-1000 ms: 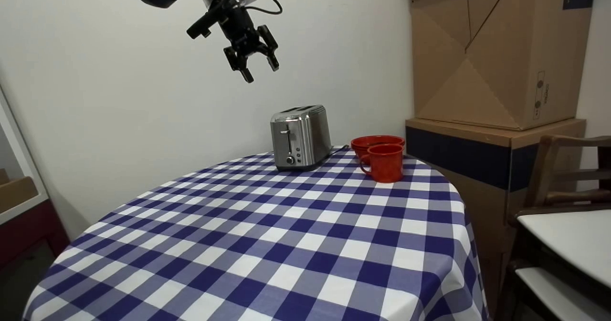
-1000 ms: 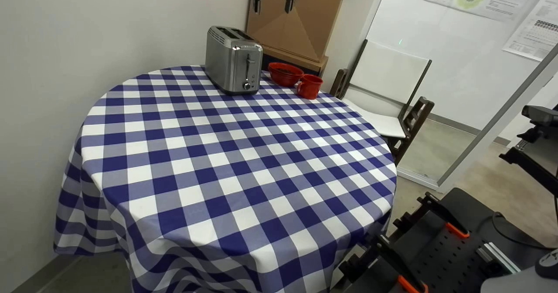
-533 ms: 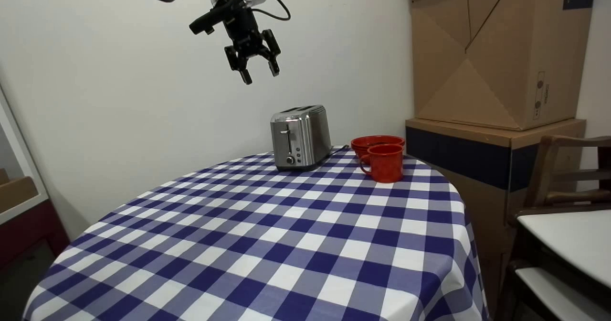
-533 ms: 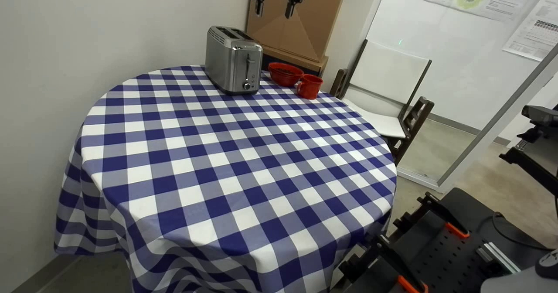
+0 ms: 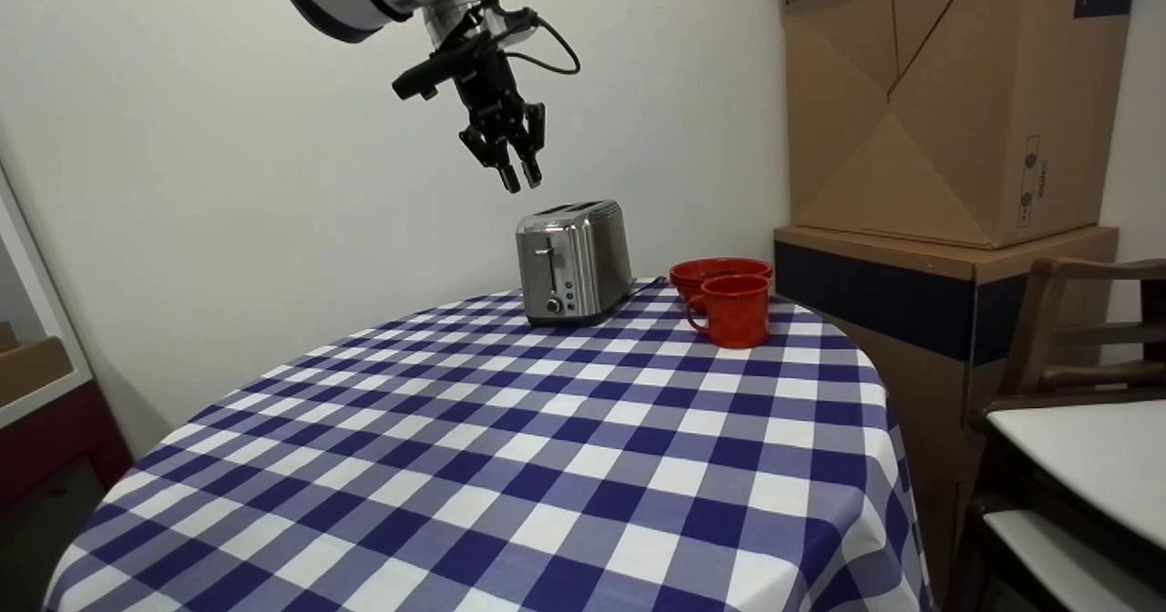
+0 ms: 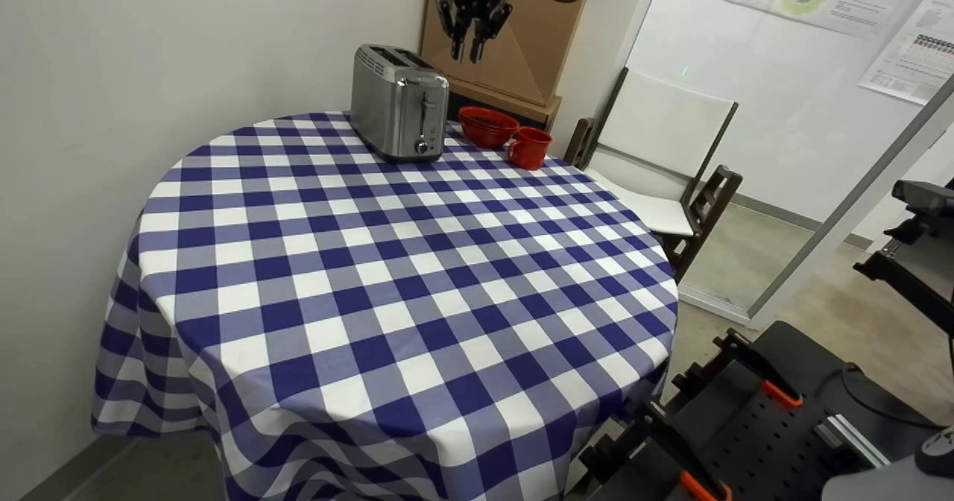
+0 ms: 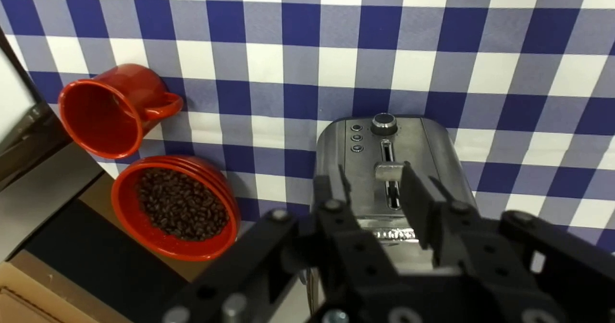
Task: Push down the lever of the toaster
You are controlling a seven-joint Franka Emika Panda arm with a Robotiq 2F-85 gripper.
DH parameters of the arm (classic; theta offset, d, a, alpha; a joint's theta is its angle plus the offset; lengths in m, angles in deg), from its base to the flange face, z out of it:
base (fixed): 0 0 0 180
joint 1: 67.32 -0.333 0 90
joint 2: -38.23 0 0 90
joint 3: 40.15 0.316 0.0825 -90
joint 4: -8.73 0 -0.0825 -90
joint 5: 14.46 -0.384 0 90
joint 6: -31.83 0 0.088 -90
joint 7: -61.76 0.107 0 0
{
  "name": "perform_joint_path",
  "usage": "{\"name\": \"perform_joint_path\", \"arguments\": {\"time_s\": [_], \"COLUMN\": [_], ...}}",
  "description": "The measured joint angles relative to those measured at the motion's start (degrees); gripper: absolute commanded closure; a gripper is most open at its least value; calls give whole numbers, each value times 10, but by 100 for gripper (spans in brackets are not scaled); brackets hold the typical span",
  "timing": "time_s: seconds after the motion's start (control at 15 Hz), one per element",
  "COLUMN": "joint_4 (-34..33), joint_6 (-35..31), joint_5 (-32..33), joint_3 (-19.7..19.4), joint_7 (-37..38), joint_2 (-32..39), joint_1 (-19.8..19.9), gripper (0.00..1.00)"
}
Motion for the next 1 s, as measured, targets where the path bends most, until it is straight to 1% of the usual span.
{"name": "perform_joint_path", "arguments": {"time_s": [0.07,0.13,0.47,1.0], "joint_4": [-12,-26,-94,-184], "joint_6": [0,0,0,2], "joint_5": [0,0,0,0], "joint_3": [0,0,0,2], "joint_7": [0,0,-4,-41], "joint_2": [11,22,77,155], "joint_1": [1,1,3,-2], "gripper": [98,100,98,99]}}
